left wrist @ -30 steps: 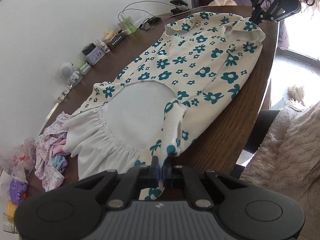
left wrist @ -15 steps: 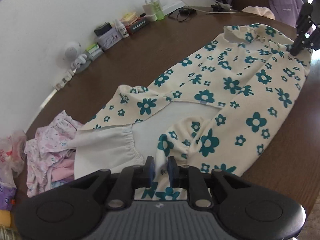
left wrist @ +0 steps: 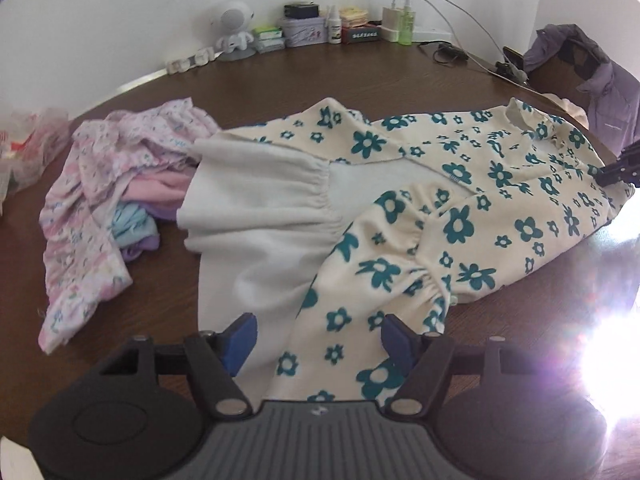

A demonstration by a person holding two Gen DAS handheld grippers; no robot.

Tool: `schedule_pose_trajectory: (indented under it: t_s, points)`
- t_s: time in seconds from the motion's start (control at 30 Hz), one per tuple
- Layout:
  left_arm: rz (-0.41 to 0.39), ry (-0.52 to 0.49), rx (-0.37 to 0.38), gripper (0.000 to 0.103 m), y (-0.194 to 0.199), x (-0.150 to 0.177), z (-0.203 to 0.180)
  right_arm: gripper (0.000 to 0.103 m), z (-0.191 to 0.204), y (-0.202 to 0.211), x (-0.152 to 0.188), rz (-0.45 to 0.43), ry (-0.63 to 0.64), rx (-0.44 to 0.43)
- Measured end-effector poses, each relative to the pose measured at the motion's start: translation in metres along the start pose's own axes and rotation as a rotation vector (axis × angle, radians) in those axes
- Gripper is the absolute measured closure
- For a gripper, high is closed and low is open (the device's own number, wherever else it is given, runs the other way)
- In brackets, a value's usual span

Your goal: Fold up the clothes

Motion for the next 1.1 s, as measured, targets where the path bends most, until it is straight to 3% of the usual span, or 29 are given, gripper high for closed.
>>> schedule_pose_trajectory:
  t_s: [0.07,0.1,0.13,0.17,0.23,0.37,0.53,0.63,0.7,0.77,0.8,1.03,1.07,1.1]
  points:
    - [0.002,0.073,0.047,0.037,0.001,0.006,0.009,0.096,0.004,-0.002,0.001,0.000,0.009,0.013]
    - [0.001,0.107,0.069,0.047,0.002,0.008,0.012,0.096,0.007,-0.003,0.002,0.003,0.022,0.025]
    - [-0.008,0.134,0.082,0.062,0.003,0.010,0.015,0.096,0.009,-0.004,0.003,0.008,0.035,0.035]
    - [-0.026,0.153,0.084,0.101,0.006,0.010,0.016,0.096,0.012,-0.005,0.003,0.012,0.051,0.046]
    - [-0.065,0.177,0.078,0.102,0.012,0.010,0.019,0.096,0.016,-0.007,0.005,0.018,0.077,0.066]
    - [-0.157,0.118,-0.021,0.102,0.022,-0.007,0.021,0.097,0.022,-0.008,0.006,0.010,0.099,0.102]
    - [-0.114,0.022,-0.128,0.100,-0.007,-0.010,0.017,0.097,0.025,-0.007,0.010,-0.011,0.112,0.126]
    - [-0.124,0.070,-0.132,0.087,-0.009,-0.004,0.025,0.097,0.028,-0.006,0.012,-0.024,0.121,0.140]
    - [-0.143,0.132,-0.117,0.054,0.001,0.000,0.033,0.097,0.028,-0.006,0.013,-0.031,0.125,0.144]
    - [-0.158,0.188,-0.105,0.037,0.015,0.008,0.039,0.097,0.028,-0.005,0.013,-0.036,0.127,0.145]
    - [-0.163,0.206,-0.098,0.036,0.021,0.013,0.041,0.097,0.028,-0.005,0.013,-0.039,0.126,0.144]
    - [-0.101,0.299,0.015,0.037,0.016,0.033,0.043,0.097,0.028,-0.005,0.015,-0.057,0.121,0.145]
    - [-0.100,0.307,0.014,0.042,0.013,0.033,0.043,0.097,0.028,-0.005,0.015,-0.058,0.123,0.148]
    - [-0.107,0.304,0.008,0.063,0.013,0.032,0.042,0.097,0.029,-0.005,0.015,-0.059,0.125,0.150]
Point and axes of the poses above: each gripper's, at about its wrist camera, not at the fingertips, and y roughly against the way its jaws point, z to its left, x to its underside, the point moved 5 cm from there along -y, roughly the way its jaws point, and after that the axes turned 6 degrees about y, right-handed, at the moved point
